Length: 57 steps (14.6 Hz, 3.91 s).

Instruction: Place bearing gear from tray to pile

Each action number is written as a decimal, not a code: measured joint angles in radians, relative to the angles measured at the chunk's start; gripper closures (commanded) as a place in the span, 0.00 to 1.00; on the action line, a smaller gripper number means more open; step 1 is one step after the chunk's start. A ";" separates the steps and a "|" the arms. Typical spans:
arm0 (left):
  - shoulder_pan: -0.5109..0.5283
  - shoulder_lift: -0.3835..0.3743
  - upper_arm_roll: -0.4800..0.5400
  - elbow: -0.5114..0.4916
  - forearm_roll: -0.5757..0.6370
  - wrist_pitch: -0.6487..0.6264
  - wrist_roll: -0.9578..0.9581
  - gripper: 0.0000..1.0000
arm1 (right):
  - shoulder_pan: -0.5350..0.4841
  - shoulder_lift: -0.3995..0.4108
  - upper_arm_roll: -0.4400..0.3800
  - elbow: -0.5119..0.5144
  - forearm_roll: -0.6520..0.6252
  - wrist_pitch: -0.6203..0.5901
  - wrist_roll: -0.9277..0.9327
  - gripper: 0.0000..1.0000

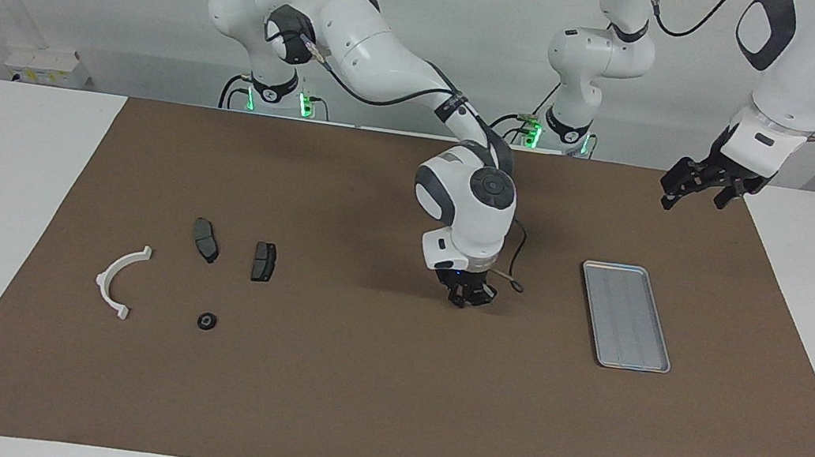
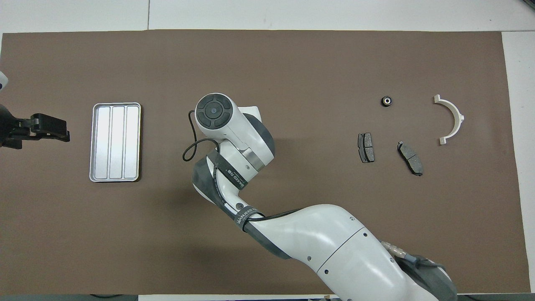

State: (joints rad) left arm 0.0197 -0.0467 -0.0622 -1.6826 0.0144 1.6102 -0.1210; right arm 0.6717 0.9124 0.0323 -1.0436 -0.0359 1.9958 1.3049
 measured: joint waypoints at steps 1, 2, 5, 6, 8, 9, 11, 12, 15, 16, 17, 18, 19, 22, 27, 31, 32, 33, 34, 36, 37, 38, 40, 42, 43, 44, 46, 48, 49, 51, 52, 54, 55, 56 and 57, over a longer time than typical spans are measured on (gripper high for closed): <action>0.000 0.000 0.000 0.000 0.000 0.000 0.000 0.00 | -0.001 0.000 -0.007 0.005 -0.001 -0.026 -0.012 1.00; 0.000 0.000 0.000 0.000 0.000 0.000 0.000 0.00 | -0.006 -0.002 -0.016 0.015 -0.003 -0.065 -0.037 1.00; 0.000 0.000 0.000 0.000 0.000 0.000 0.000 0.00 | -0.060 -0.065 -0.018 0.043 -0.003 -0.187 -0.158 1.00; 0.000 0.000 0.000 0.000 0.000 0.000 0.000 0.00 | -0.077 -0.099 -0.018 0.049 -0.003 -0.234 -0.208 1.00; 0.000 0.000 0.000 0.000 0.000 0.000 0.000 0.00 | -0.120 -0.180 -0.018 0.053 -0.003 -0.323 -0.332 1.00; 0.000 0.000 0.000 0.000 0.000 0.000 0.000 0.00 | -0.146 -0.222 -0.018 0.054 -0.002 -0.367 -0.410 1.00; 0.000 0.000 0.000 0.000 0.000 0.000 0.000 0.00 | -0.212 -0.291 -0.019 0.052 -0.002 -0.429 -0.571 1.00; 0.000 0.000 0.000 0.000 0.000 0.000 0.000 0.00 | -0.257 -0.316 -0.019 0.049 -0.002 -0.443 -0.673 1.00; 0.000 0.000 0.000 0.000 0.000 0.000 0.000 0.00 | -0.389 -0.328 -0.021 0.030 -0.002 -0.442 -0.958 1.00; 0.000 0.000 0.000 0.000 0.000 0.000 0.000 0.00 | -0.433 -0.327 -0.021 0.012 -0.002 -0.422 -1.047 1.00; 0.000 0.000 0.000 0.000 0.000 0.000 0.000 0.00 | -0.475 -0.328 -0.021 -0.015 -0.002 -0.385 -1.128 1.00; 0.000 0.000 0.000 0.000 0.000 0.000 0.000 0.00 | -0.513 -0.331 -0.020 -0.052 -0.002 -0.332 -1.203 1.00; 0.000 0.000 0.000 0.000 0.000 0.000 0.000 0.00 | -0.546 -0.339 -0.020 -0.103 -0.002 -0.267 -1.263 1.00; 0.000 0.000 0.000 0.000 0.000 0.000 0.000 0.00 | -0.616 -0.374 -0.020 -0.299 -0.002 -0.052 -1.379 1.00; 0.000 0.000 0.000 0.000 0.000 0.000 0.000 0.00 | -0.693 -0.366 -0.021 -0.514 -0.002 0.220 -1.480 1.00; 0.000 0.000 0.000 0.000 0.000 0.000 0.000 0.00 | -0.715 -0.320 -0.020 -0.533 -0.002 0.299 -1.502 1.00; 0.000 0.000 0.000 0.000 0.000 0.000 0.000 0.00 | -0.715 -0.313 -0.019 -0.534 -0.002 0.310 -1.502 1.00; 0.000 0.000 0.000 0.000 0.000 0.000 0.000 0.00 | -0.715 -0.307 -0.018 -0.539 -0.002 0.331 -1.502 1.00; 0.000 0.000 0.000 0.000 0.000 0.000 0.000 0.00 | -0.716 -0.303 -0.018 -0.547 -0.002 0.350 -1.502 1.00; 0.000 0.000 0.000 0.000 0.000 0.000 0.000 0.00 | -0.721 -0.302 -0.017 -0.565 -0.001 0.384 -1.507 1.00; 0.000 0.000 0.000 0.000 0.000 0.000 0.000 0.00 | -0.722 -0.302 -0.017 -0.567 -0.001 0.385 -1.509 1.00; 0.000 0.000 0.000 0.000 0.000 0.000 0.000 0.00 | -0.722 -0.302 -0.017 -0.567 -0.001 0.385 -1.510 1.00; 0.000 0.000 0.000 0.000 0.000 0.000 0.000 0.00 | -0.722 -0.302 -0.017 -0.567 -0.001 0.385 -1.510 0.16; 0.000 0.000 0.000 0.000 0.000 0.000 0.000 0.00 | -0.722 -0.302 -0.018 -0.567 -0.002 0.385 -1.510 0.00; 0.000 0.000 0.000 0.000 0.000 0.000 0.000 0.00 | -0.723 -0.302 -0.019 -0.567 -0.002 0.385 -1.510 0.00; 0.000 0.000 0.000 0.000 0.000 0.000 0.000 0.00 | -0.724 -0.302 -0.019 -0.568 -0.002 0.385 -1.510 0.00; 0.000 0.000 0.000 0.000 0.000 0.000 0.000 0.00 | -0.719 -0.308 -0.018 -0.566 -0.002 0.358 -1.510 0.00; 0.000 0.000 0.000 0.000 0.000 0.000 0.000 0.00 | -0.708 -0.340 -0.015 -0.555 -0.002 0.278 -1.506 0.00; 0.000 0.000 0.000 0.000 0.000 0.000 0.000 0.00 | -0.696 -0.371 -0.015 -0.547 -0.002 0.218 -1.498 0.00; 0.000 0.000 0.000 0.000 0.000 0.000 0.000 0.00 | -0.673 -0.446 -0.015 -0.535 -0.002 0.107 -1.470 0.00; 0.000 0.000 0.000 0.000 0.000 0.000 0.000 0.00 | -0.665 -0.485 -0.015 -0.532 -0.002 0.057 -1.463 0.00; 0.000 0.000 0.000 0.000 0.000 0.000 0.000 0.00 | -0.661 -0.560 -0.013 -0.528 -0.002 -0.031 -1.457 0.00; 0.000 0.000 0.000 0.000 0.000 0.000 0.000 0.00 | -0.661 -0.594 -0.012 -0.528 -0.002 -0.064 -1.457 0.00; 0.000 0.000 0.000 0.000 0.000 0.000 0.000 0.00 | -0.660 -0.627 -0.008 -0.528 -0.002 -0.094 -1.457 0.00; 0.000 0.000 0.000 0.000 0.000 0.000 0.000 0.00 | -0.655 -0.657 -0.006 -0.528 -0.002 -0.120 -1.457 0.00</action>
State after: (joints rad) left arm 0.0197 -0.0468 -0.0622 -1.6826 0.0143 1.6102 -0.1210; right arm 0.0170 0.2554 0.0266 -1.5713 -0.0374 1.8760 -0.1522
